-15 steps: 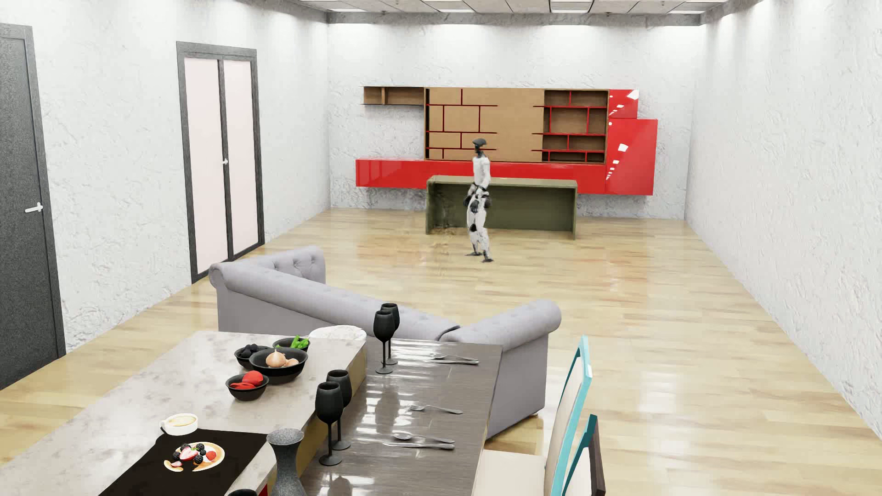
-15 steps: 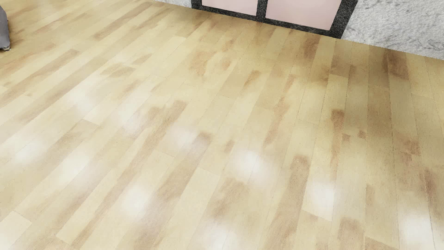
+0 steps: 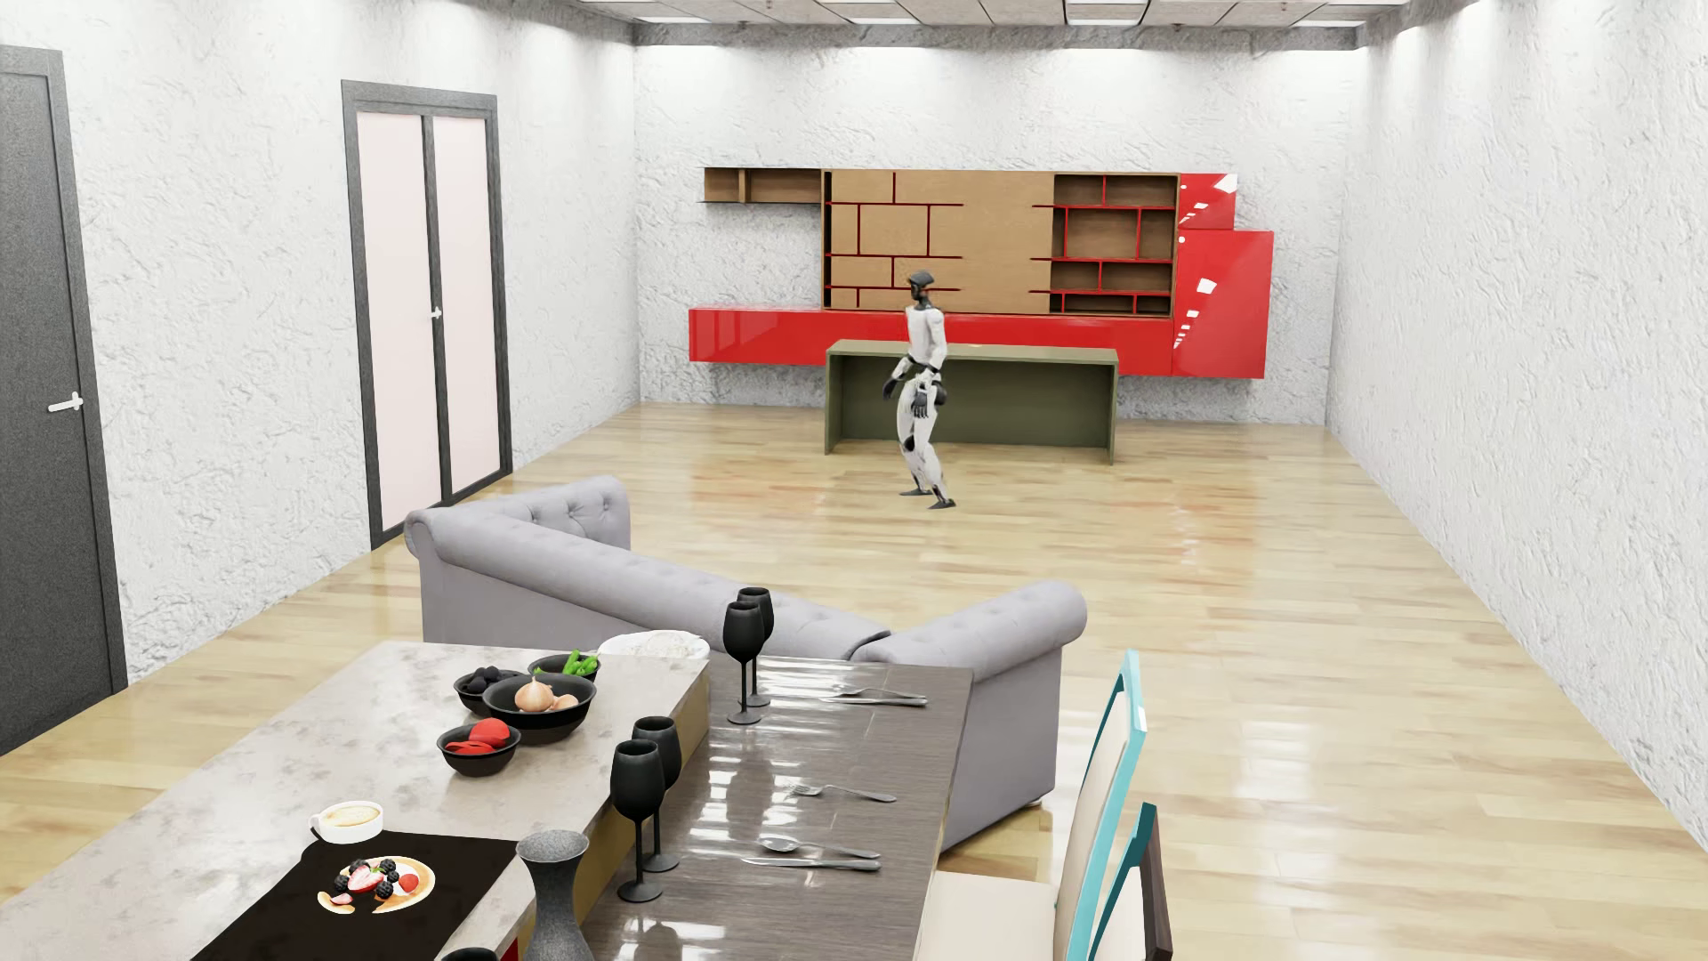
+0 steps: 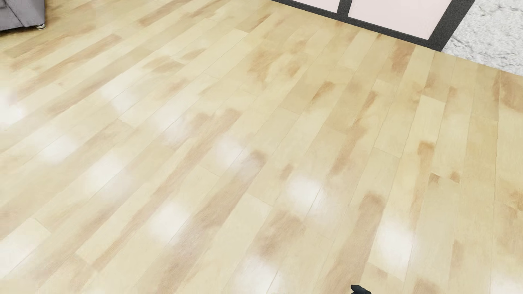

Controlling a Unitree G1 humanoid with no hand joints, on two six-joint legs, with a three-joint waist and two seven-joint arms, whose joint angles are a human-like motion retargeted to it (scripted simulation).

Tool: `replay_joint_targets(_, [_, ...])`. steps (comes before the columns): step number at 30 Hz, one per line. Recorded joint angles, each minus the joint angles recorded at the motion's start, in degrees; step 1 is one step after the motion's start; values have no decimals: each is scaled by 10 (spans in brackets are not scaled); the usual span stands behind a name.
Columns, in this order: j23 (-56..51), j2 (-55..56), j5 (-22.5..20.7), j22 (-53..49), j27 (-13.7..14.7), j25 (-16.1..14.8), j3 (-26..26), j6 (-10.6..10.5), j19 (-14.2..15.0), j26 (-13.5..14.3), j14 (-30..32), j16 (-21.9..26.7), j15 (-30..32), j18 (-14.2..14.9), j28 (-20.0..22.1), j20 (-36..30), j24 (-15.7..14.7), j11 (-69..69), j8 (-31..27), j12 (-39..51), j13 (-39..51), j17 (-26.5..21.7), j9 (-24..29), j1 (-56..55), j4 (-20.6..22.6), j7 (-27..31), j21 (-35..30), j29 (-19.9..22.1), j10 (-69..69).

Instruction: Approach the sofa

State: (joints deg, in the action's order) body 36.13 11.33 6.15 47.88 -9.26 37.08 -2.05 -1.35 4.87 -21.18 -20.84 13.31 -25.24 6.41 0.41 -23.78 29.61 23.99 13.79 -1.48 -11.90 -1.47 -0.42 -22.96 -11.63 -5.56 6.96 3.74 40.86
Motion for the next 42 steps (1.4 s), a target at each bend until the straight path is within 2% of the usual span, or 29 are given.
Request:
replay_joint_targets(2, [-1, -14, 14, -9, -7, 16, 4, -6, 18, 5, 19, 5, -2, 13, 11, 11, -6, -3, 38, -16, 0, -6, 4, -63, -21, -29, -24, 9, 95])
replay_joint_targets(6, [19, -65, 39, -59, 11, 51, 20, -6, 64, 19, 25, 12, -2, -32, 26, 49, -1, -45, 113, -65, 36, -32, 4, -179, -99, -123, -98, -45, 149])
replay_joint_targets(8, [-2, -93, 47, -102, 26, 40, 29, -4, 91, 33, 27, 22, -10, -77, 34, 84, 14, -61, 146, -92, 51, -35, 5, -241, -144, -148, -100, -58, 123])
replay_joint_targets(10, [-28, -117, 44, -157, 31, 5, 38, -3, 93, 44, 16, 31, -3, -118, 42, 124, 40, -60, 164, -112, 56, -33, 7, -289, -169, -167, -76, -37, 81])
replay_joint_targets(11, [-43, -132, 46, -189, 31, -16, 43, -4, 93, 54, 29, 36, 20, -115, 45, 141, 57, -56, 166, -123, 47, -36, 7, -303, -155, -159, -52, -21, 71])
replay_joint_targets(12, [-58, -144, 62, -215, 32, -33, 47, -4, 93, 61, 45, 31, 64, -140, 46, 148, 78, -37, 171, -122, 27, -42, 7, -299, -121, -141, -23, -1, 81])
replay_joint_targets(13, [-77, -146, 98, -226, 27, -45, 48, -3, 99, 68, 31, 18, 139, -143, 47, 148, 99, 11, 171, -104, -3, -48, 6, -284, -89, -141, 5, 21, 90])
replay_joint_targets(14, [-88, -129, 148, -237, 21, -52, 44, 2, 73, 77, 7, 4, 245, -147, 47, 145, 117, 89, 158, -87, -36, -52, 7, -261, -49, -142, 31, 42, 90])
replay_joint_targets(15, [-86, -92, 198, -252, 11, -54, 37, 9, -19, 89, -19, -7, 298, -148, 46, 141, 133, 188, 158, -72, -66, -55, 9, -232, -9, -142, 50, 53, 84])
replay_joint_targets(16, [-74, 0, 164, -269, -3, -47, 19, 14, -66, 102, -40, -15, 242, -147, 45, 136, 144, 317, 39, -56, -90, -58, 15, -197, 35, -132, 59, 49, 70])
replay_joint_targets(17, [-57, 94, 89, -284, -18, -35, 4, 16, -41, 113, -54, -22, 190, -145, 45, 130, 149, 424, -61, -39, -107, -60, 20, -152, 71, -119, 59, 31, 42])
replay_joint_targets(18, [-36, 170, 26, -295, -30, -20, -5, 16, -4, 119, -62, -26, 151, -140, 46, 124, 150, 472, -107, -21, -119, -57, 22, -99, 97, -103, 55, 8, 0])
replay_joint_targets(19, [-14, 237, -10, -300, -41, -9, -12, 14, 15, 121, -66, -26, 122, -135, 44, 115, 148, 468, -119, -2, -127, -49, 23, -41, 116, -86, 53, -15, -47])
replay_joint_targets(21, [16, 336, -34, -302, -54, 1, -28, 7, 6, 116, -77, -11, 92, -125, 20, 80, 148, 345, -105, 44, -142, -28, 24, 72, 140, -56, 59, -61, -124])
replay_joint_targets(23, [11, 375, -24, -292, -43, 14, -44, 1, -40, 114, -87, 7, 139, -113, -8, 25, 139, 109, -57, 111, -168, -8, 29, 184, 147, -18, 64, -96, -182])
replay_joint_targets(24, [2, 377, -44, -273, -35, 22, -52, -4, -2, 109, -87, 11, 167, -102, -5, 0, 124, -18, -84, 143, -183, 5, 34, 239, 139, 4, 72, -92, -198])
replay_joint_targets(25, [-8, 368, -57, -241, -31, 28, -60, -9, 1, 97, -68, 9, 185, -95, 10, -15, 101, -95, -118, 163, -195, 22, 39, 284, 126, 28, 85, -74, -197])
replay_joint_targets(26, [-12, 360, -43, -196, -32, 32, -64, -11, -1, 77, -21, 2, 195, -87, 31, -21, 74, -78, -66, 168, -205, 40, 42, 318, 113, 44, 100, -51, -174])
replay_joint_targets(27, [-10, 357, -35, -144, -35, 35, -69, -15, -20, 47, 69, -3, 260, -63, 53, -16, 48, -5, -44, 162, -208, 58, 46, 326, 91, 55, 109, -33, -114])
replay_joint_targets(28, [-1, 351, -42, -91, -39, 37, -74, -20, -71, 8, 190, -5, 237, -1, 76, -1, 26, 76, -42, 146, -199, 69, 51, 300, 71, 67, 112, -25, 1])
replay_joint_targets(29, [12, 330, -51, -42, -45, 40, -75, -24, -78, -32, 288, -10, 179, 39, 96, 16, 9, 128, -41, 125, -177, 69, 58, 237, 47, 60, 108, -25, 149])
replay_joint_targets(31, [31, 247, -73, 49, -45, 56, -61, -31, -71, -65, 218, -20, 106, -22, 75, 16, -8, 120, -40, 87, -104, 43, 67, 60, 29, 57, 79, -35, 355])
replay_joint_targets(32, [27, 194, -82, 72, -43, 69, -48, -31, -60, -62, 194, -19, 89, -25, 21, -14, -5, 80, -47, 65, -62, 27, 66, -25, 35, 52, 56, -33, 373])
replay_joint_targets(34, [13, 85, -96, 72, 4, 80, -18, -24, -50, -8, 147, 9, 67, -36, -91, -55, -12, 0, -68, -3, -8, 0, 55, -145, 43, 23, 17, -9, 273])
replay_joint_targets(36, [-15, -5, -105, 10, 53, 76, 10, -15, -54, 6, 144, 36, 14, -47, -127, 1, -43, -22, -80, -99, 50, -16, 42, -213, 47, 25, -35, -7, 72])
replay_joint_targets(38, [-73, -91, -101, -75, 94, 56, 35, -12, -43, 5, 157, 34, -33, -35, -63, 112, -46, -26, -100, -197, 94, -37, 32, -223, 34, 36, -76, -4, -203])
replay_joint_targets(40, [-136, -159, -79, -118, 116, -2, 58, -16, -17, -10, 148, -18, -14, -36, 70, 210, -25, 20, -126, -259, 90, -43, 25, -205, 11, -38, -74, 35, -283])
replay_joint_targets(41, [-159, -161, -51, -114, 117, -34, 68, -12, 0, -28, 227, -53, 61, -105, 118, 234, -16, 98, -134, -268, 70, -51, 26, -210, 16, -50, -64, 53, -202])
replay_joint_targets(42, [-171, -129, -29, -96, 110, -54, 73, -6, 12, -48, 238, -78, 201, -145, 129, 236, -9, 230, -150, -259, 46, -60, 30, -207, 21, -67, -53, 62, -111])
